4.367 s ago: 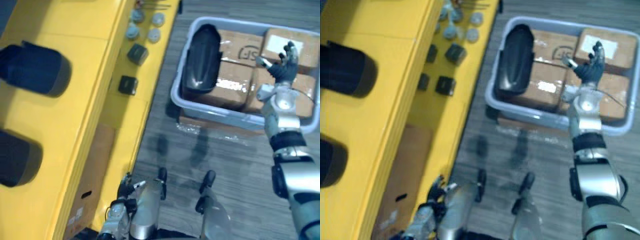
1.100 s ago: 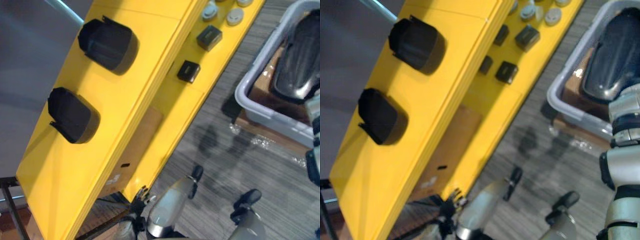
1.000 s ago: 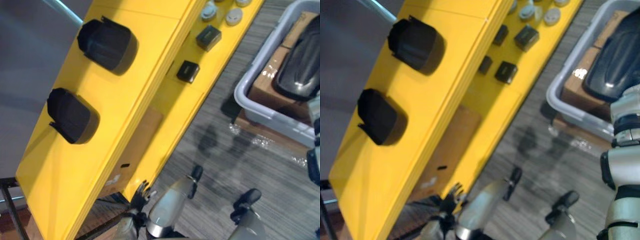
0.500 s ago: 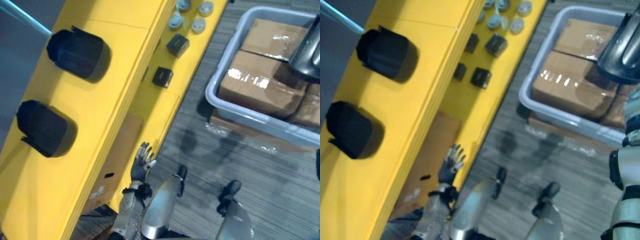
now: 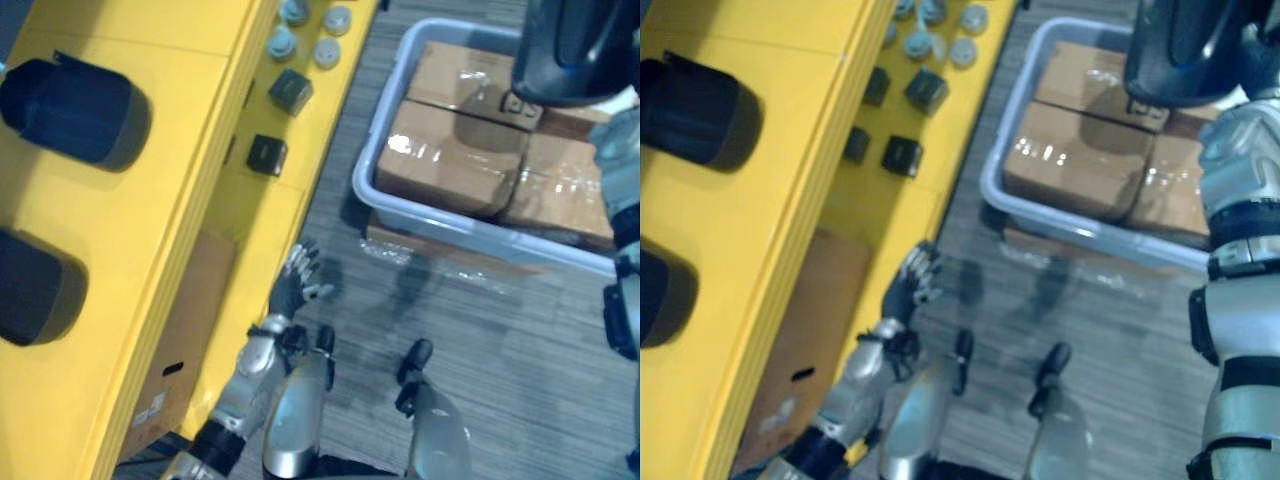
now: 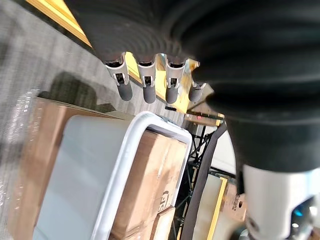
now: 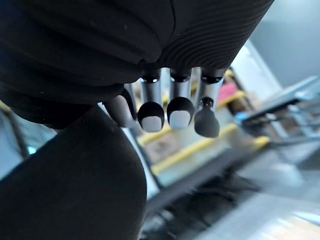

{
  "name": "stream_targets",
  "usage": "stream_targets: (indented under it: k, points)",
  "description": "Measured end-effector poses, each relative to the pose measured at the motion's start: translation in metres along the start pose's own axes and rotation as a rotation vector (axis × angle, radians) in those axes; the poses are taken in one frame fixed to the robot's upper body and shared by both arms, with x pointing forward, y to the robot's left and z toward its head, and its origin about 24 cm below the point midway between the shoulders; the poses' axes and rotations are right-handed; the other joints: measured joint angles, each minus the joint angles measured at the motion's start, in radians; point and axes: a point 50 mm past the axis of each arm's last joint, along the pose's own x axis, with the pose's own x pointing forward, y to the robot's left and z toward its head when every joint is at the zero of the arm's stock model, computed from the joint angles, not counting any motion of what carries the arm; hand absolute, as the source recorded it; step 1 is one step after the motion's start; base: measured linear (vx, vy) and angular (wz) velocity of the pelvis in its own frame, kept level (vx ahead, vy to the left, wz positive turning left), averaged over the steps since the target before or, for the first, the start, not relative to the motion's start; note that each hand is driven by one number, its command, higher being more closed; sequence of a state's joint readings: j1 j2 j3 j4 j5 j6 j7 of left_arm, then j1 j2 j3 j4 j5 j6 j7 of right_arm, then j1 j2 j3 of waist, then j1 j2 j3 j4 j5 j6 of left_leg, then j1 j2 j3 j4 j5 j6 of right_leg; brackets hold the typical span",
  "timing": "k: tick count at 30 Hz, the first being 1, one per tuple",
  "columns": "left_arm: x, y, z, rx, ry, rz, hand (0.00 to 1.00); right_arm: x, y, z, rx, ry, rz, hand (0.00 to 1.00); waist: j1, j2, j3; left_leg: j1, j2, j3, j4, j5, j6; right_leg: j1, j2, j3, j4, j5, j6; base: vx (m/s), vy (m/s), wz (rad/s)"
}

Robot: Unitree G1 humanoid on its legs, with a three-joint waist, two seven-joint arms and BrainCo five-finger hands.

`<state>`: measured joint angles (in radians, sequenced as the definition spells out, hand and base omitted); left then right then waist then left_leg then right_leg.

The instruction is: Walk over and take plastic housings, then place them on the shelf

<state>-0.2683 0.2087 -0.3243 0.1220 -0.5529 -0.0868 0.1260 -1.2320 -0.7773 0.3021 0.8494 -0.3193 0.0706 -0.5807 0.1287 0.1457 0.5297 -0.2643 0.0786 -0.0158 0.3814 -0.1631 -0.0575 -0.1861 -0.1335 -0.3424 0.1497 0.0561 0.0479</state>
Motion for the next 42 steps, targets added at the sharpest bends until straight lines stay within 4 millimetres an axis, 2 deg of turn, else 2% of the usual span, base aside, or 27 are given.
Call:
stream_targets:
  k: [1, 2, 3, 6, 8, 10, 15, 19, 26, 38, 42]
  points:
    - [0.006, 0.006, 0.007, -0.003, 0.002, 0.018, 0.00, -0.008, 0.006, 0.008, 0.034, -0.047, 0.003, 1.00, -0.018, -0.013, -0.001, 0.021, 0.003, 0.003, -0.014, 0.003, -0.004, 0.016, 0.004, 0.002, -0.009, 0.003, -0.002, 0.01, -0.010, -0.15]
    - [0.008, 0.009, 0.011, -0.008, 0.004, 0.028, 0.00, -0.015, 0.012, 0.012, 0.046, -0.068, 0.016, 1.00, -0.024, -0.025, -0.004, 0.034, 0.005, 0.011, -0.024, 0.005, -0.007, 0.018, 0.007, 0.012, -0.010, 0.004, -0.002, 0.02, -0.013, -0.24]
    - [0.013, 0.014, 0.017, -0.017, 0.010, 0.043, 0.00, -0.027, 0.022, 0.021, 0.081, -0.105, 0.041, 1.00, -0.036, -0.047, -0.005, 0.060, 0.013, 0.028, -0.040, 0.008, -0.010, 0.032, 0.014, 0.022, -0.017, 0.008, -0.008, 0.02, -0.022, -0.28]
    - [0.030, 0.018, 0.023, 0.002, 0.039, 0.075, 0.00, -0.053, 0.041, 0.029, 0.120, -0.161, 0.099, 1.00, -0.054, -0.096, -0.023, 0.093, 0.021, 0.057, -0.064, 0.012, -0.015, 0.048, 0.025, 0.047, -0.041, 0.017, -0.012, 0.01, -0.022, -0.29]
    - [0.044, 0.020, 0.027, -0.010, 0.059, 0.110, 0.00, -0.071, 0.052, 0.039, 0.149, -0.221, 0.136, 1.00, -0.076, -0.129, -0.041, 0.097, 0.027, 0.079, -0.065, 0.012, -0.015, 0.049, 0.033, 0.066, -0.060, 0.035, -0.014, -0.02, 0.010, -0.29]
    - [0.052, 0.022, 0.029, -0.028, 0.072, 0.137, 0.00, -0.083, 0.057, 0.043, 0.164, -0.264, 0.167, 1.00, -0.088, -0.142, -0.048, 0.109, 0.028, 0.091, -0.067, 0.012, -0.015, 0.058, 0.036, 0.078, -0.075, 0.047, -0.013, -0.03, 0.017, -0.23]
    - [0.068, 0.012, 0.041, -0.153, 0.067, 0.123, 0.00, -0.094, 0.060, 0.050, 0.186, -0.335, 0.187, 1.00, -0.101, -0.147, -0.050, 0.132, 0.031, 0.118, -0.066, 0.012, -0.015, 0.081, 0.042, 0.099, -0.106, 0.073, -0.015, -0.06, 0.025, -0.15]
    - [0.071, 0.007, 0.044, -0.202, 0.063, 0.100, 0.00, -0.106, 0.070, 0.061, 0.185, -0.387, 0.226, 1.00, -0.106, -0.172, -0.065, 0.122, 0.035, 0.124, -0.064, 0.017, -0.018, 0.082, 0.050, 0.102, -0.135, 0.094, -0.018, -0.06, 0.001, -0.06]
    - [0.077, -0.001, 0.057, -0.290, 0.014, 0.062, 0.00, -0.120, 0.081, 0.071, 0.170, -0.453, 0.305, 1.00, -0.102, -0.174, -0.066, 0.112, 0.030, 0.120, -0.061, 0.020, -0.016, 0.081, 0.046, 0.098, -0.143, 0.103, -0.014, -0.03, 0.033, 0.03]
    - [0.078, -0.015, 0.073, -0.341, -0.100, -0.038, 0.00, -0.143, 0.101, 0.069, 0.143, -0.458, 0.411, 1.00, -0.090, -0.175, -0.066, 0.104, 0.023, 0.109, -0.059, 0.024, -0.013, 0.082, 0.044, 0.094, -0.146, 0.109, -0.011, -0.01, 0.013, 0.02]
    - [0.077, -0.022, 0.078, -0.338, -0.133, -0.079, 0.00, -0.152, 0.107, 0.070, 0.142, -0.462, 0.446, 1.00, -0.088, -0.187, -0.073, 0.100, 0.024, 0.108, -0.057, 0.026, -0.013, 0.085, 0.045, 0.093, -0.159, 0.118, -0.013, -0.04, 0.027, 0.00]
